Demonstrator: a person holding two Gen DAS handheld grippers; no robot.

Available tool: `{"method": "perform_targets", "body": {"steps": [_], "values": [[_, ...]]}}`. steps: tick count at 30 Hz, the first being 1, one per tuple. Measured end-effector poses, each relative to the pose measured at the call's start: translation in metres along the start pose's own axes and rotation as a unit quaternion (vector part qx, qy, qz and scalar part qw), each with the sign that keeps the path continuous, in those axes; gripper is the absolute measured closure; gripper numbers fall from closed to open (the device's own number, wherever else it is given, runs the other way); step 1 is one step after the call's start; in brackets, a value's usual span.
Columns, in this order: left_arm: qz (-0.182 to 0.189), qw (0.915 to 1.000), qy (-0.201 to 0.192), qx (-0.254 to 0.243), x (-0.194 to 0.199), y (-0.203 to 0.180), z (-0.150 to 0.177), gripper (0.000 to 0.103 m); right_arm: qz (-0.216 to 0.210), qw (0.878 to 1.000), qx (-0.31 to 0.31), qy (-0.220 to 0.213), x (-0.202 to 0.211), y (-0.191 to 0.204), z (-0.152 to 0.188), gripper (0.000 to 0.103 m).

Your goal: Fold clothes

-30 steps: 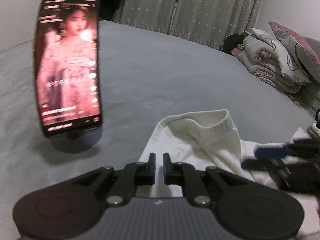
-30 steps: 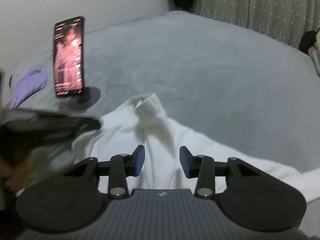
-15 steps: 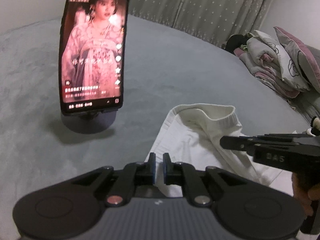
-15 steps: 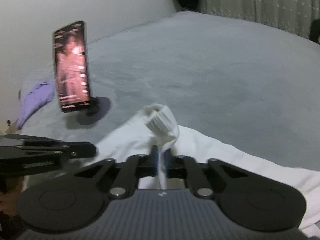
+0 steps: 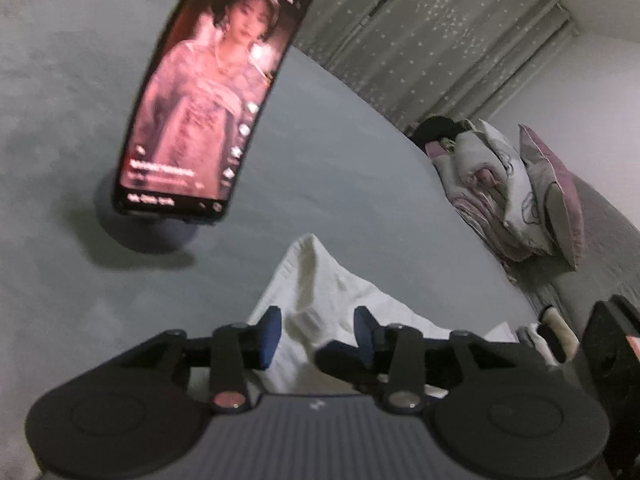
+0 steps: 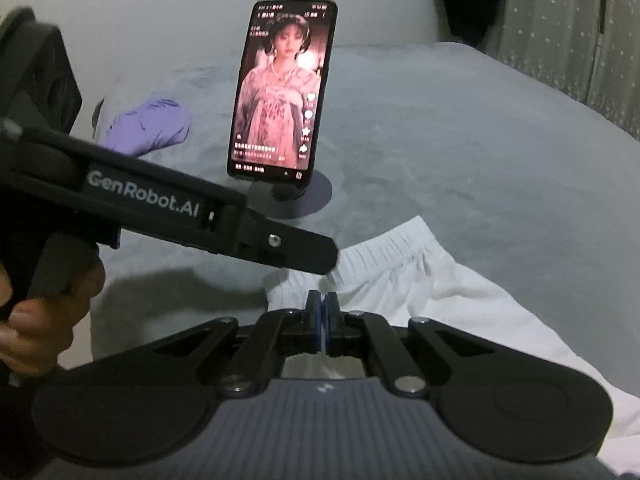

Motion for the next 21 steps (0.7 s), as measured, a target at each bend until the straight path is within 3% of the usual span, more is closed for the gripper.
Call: {"method": "perform_targets", "body": {"steps": [5, 7, 14, 16, 18, 21], "values": [[0.014, 0.9995, 0.009, 0.027, -0.005, 0.002, 0.001, 0.062, 0.008, 1.0, -0.008, -0.01, 0.01, -0.008, 0.0, 0.101], [0.024, 0.999, 0.01, 0.038, -0.005, 0.003, 0.002, 0.062, 0.007, 1.0, -0.005, -0.015, 0.017, -0.01, 0.001, 0.091], [0.034, 0.9969, 0.036, 0.061, -0.015, 0.0, 0.012, 0.063, 0.033, 0.999, 0.021, -0.002, 0.037, -0.025, 0.028, 0.086], [0.038, 0.9958, 0.045, 0.07, -0.021, -0.003, 0.016, 0.063, 0.042, 0.999, 0.016, 0.004, 0.048, -0.035, 0.041, 0.077], [0.035, 0.9955, 0.051, 0.071, -0.028, -0.006, 0.019, 0.064, 0.051, 0.999, 0.008, 0.005, 0.06, -0.047, 0.053, 0.054], [0.019, 0.9961, 0.057, 0.065, -0.037, -0.01, 0.022, 0.064, 0.074, 0.997, 0.0, 0.006, 0.076, -0.066, 0.069, 0.054]]}}
Point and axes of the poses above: each gripper's, at about its wrist camera, not at the fingertips, and x roughly against the way its jaws point, y to its left, z to its underside, the point moved 8 cm from there along -x, roughly the way its jaws point, and after that the axes turned 6 degrees about z, right-handed, at the moved point
